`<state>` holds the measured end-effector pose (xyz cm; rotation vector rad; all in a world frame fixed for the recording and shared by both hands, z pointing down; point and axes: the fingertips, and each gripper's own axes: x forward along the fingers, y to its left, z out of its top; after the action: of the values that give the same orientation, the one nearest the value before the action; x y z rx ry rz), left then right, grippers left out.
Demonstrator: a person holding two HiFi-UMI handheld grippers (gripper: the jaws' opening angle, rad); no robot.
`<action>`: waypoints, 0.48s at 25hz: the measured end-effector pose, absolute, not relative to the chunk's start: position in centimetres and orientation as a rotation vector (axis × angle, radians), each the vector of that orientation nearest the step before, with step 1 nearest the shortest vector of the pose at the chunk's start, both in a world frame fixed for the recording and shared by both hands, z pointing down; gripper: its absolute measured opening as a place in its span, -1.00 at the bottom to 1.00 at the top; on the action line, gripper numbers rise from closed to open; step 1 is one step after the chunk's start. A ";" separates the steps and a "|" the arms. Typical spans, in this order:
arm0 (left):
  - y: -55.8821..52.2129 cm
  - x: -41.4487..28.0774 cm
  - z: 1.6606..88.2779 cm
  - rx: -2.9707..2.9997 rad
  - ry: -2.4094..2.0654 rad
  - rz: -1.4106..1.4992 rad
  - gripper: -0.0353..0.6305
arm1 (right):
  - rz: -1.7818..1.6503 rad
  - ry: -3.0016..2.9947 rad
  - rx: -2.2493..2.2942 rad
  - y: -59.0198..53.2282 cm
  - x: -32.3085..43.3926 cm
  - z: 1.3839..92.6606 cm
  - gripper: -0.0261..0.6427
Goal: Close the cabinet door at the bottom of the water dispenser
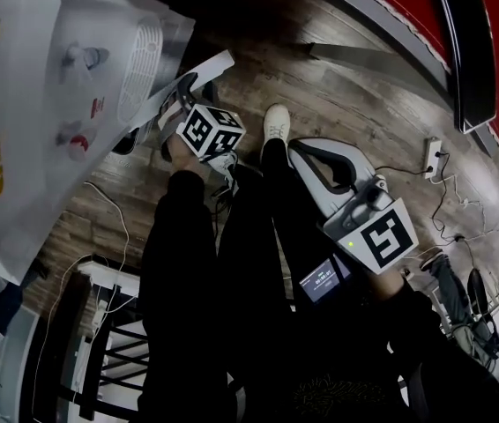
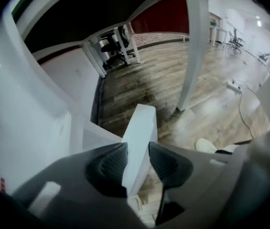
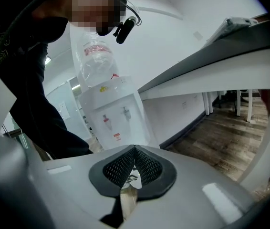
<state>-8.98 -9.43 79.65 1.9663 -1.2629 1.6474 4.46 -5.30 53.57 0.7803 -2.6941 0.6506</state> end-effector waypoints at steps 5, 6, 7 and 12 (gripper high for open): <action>-15.2 -13.1 79.1 1.673 -1.616 1.643 -0.54 | 0.656 -2.693 0.799 -6.2 4.9 53.4 -0.92; -15.9 -13.8 78.9 1.597 -1.696 1.631 -0.58 | 0.654 -2.694 0.797 -6.3 5.0 53.4 -0.92; -16.3 -14.2 78.9 1.531 -1.760 1.620 -0.58 | 0.652 -2.694 0.795 -6.4 5.1 53.4 -0.92; -15.6 -13.9 78.4 1.486 -1.895 1.595 -0.72 | 0.651 -2.683 0.804 -7.0 6.0 53.8 -0.92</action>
<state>-13.94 -15.62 78.43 1.4857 -1.8951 1.5948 6.01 -7.00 53.81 0.8043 -2.6827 0.6506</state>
